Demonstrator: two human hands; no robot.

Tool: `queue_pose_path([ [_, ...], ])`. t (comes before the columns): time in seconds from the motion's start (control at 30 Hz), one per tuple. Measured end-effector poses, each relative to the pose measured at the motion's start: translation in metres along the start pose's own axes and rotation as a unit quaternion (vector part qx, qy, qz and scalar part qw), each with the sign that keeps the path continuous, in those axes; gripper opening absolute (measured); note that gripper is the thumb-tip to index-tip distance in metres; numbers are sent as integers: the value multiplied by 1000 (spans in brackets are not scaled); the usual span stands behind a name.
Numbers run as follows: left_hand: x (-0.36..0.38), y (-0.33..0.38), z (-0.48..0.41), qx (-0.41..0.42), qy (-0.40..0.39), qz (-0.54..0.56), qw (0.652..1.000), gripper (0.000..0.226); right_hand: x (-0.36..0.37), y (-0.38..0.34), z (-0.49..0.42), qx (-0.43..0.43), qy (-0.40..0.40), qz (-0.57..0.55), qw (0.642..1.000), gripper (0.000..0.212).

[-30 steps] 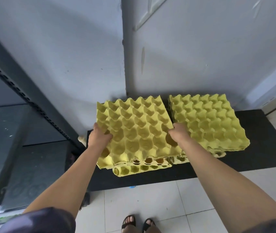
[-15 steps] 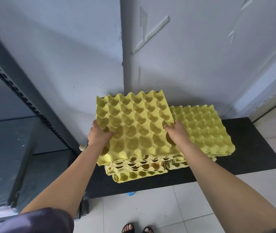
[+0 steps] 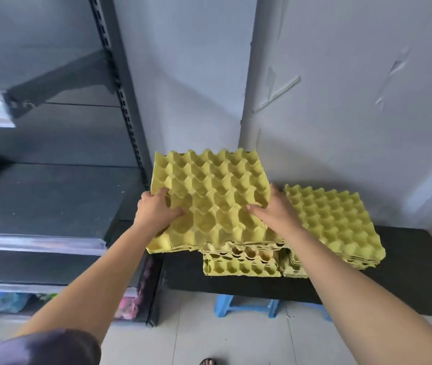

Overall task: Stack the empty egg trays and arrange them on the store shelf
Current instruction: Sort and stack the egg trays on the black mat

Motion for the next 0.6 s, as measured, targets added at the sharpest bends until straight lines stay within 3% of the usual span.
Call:
queue_pose_path([
  [0.27, -72, -83, 80, -72, 27, 3, 997, 74, 36, -83, 62, -82, -31, -14, 996, 89],
  [0.6, -163, -215, 109, -126, 80, 45, 988, 79, 121, -226, 97, -135, -80, -62, 986, 88],
])
Point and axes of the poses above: each hand's wrist, its own z-axis away from the middle knuckle, its own x-axis out of the palm, y = z × x, the point moved 6 cm from there along -z, towards the middle knuckle, and after that the axes turned 5 degrees about x, right-handed, at the moved point
